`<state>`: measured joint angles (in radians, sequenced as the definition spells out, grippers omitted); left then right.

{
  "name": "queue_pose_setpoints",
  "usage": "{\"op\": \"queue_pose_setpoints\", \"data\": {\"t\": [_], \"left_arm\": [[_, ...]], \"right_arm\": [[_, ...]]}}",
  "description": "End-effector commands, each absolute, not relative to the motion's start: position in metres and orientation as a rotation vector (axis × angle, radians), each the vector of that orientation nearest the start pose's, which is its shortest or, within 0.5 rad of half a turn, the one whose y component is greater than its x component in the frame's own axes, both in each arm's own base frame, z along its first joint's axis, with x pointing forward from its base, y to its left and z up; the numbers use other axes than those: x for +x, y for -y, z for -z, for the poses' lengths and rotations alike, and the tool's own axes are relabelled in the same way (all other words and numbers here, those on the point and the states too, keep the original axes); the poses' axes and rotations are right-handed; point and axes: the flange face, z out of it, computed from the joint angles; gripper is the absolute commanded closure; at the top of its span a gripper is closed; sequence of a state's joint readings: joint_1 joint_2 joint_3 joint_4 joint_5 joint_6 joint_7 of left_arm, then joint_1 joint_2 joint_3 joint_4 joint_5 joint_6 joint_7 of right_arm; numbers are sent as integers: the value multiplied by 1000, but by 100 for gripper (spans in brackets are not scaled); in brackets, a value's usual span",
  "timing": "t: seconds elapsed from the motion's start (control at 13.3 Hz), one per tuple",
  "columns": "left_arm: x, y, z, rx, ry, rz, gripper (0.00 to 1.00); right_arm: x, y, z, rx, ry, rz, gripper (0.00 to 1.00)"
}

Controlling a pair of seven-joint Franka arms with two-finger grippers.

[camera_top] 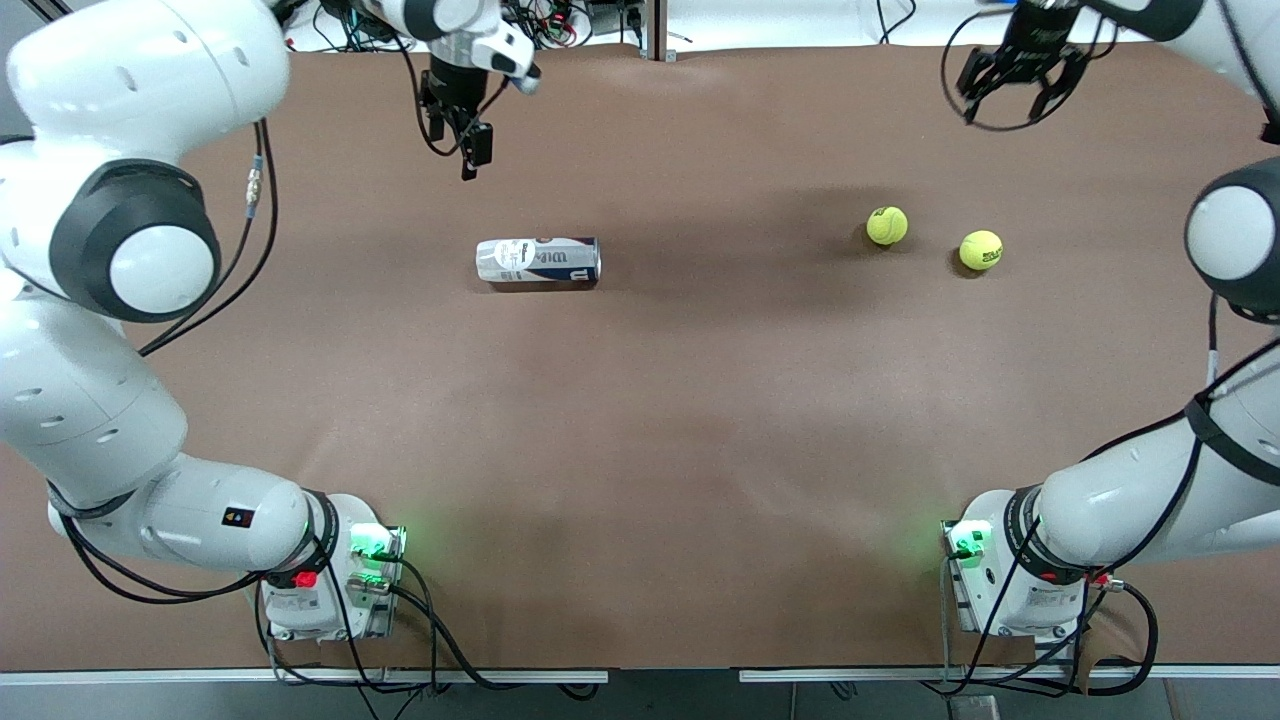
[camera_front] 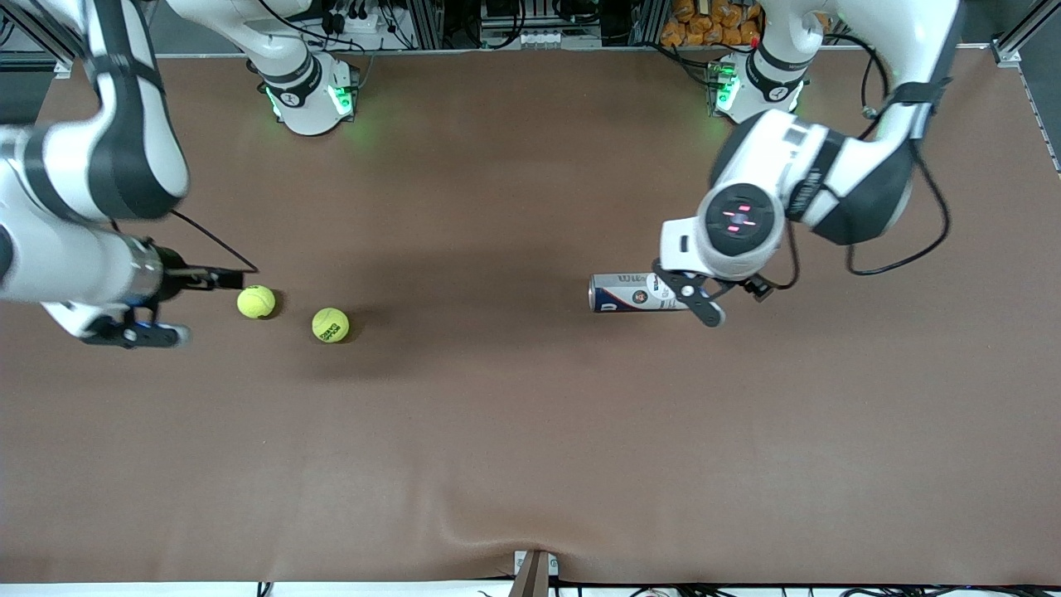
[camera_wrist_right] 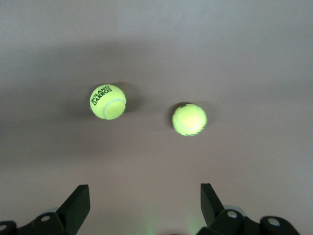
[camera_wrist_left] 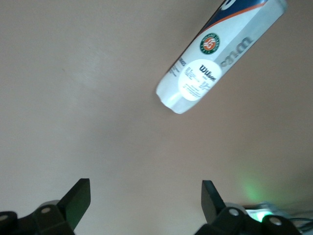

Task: Insert tennis ball vertically with right arm
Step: 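Reach the left gripper to the tube while the right gripper reaches the balls, then grasp the tube with the left gripper while the right gripper grasps a ball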

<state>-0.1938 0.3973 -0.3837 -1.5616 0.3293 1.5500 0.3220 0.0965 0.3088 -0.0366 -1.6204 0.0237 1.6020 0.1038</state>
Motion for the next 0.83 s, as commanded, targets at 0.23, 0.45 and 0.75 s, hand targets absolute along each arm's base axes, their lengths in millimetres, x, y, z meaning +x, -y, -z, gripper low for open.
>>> {"op": "queue_pose_setpoints", "data": {"t": [0.23, 0.45, 0.75], "left_arm": [[552, 319, -368, -2342, -1528, -547, 0], [546, 334, -350, -2210, -1660, -559, 0], [530, 336, -309, -2072, -1756, -668, 0]], "right_arm": [[594, -60, -335, -3107, -68, -420, 0], [582, -65, -295, -3067, -149, -243, 0], [561, -91, -255, -3073, -239, -13, 0]]}}
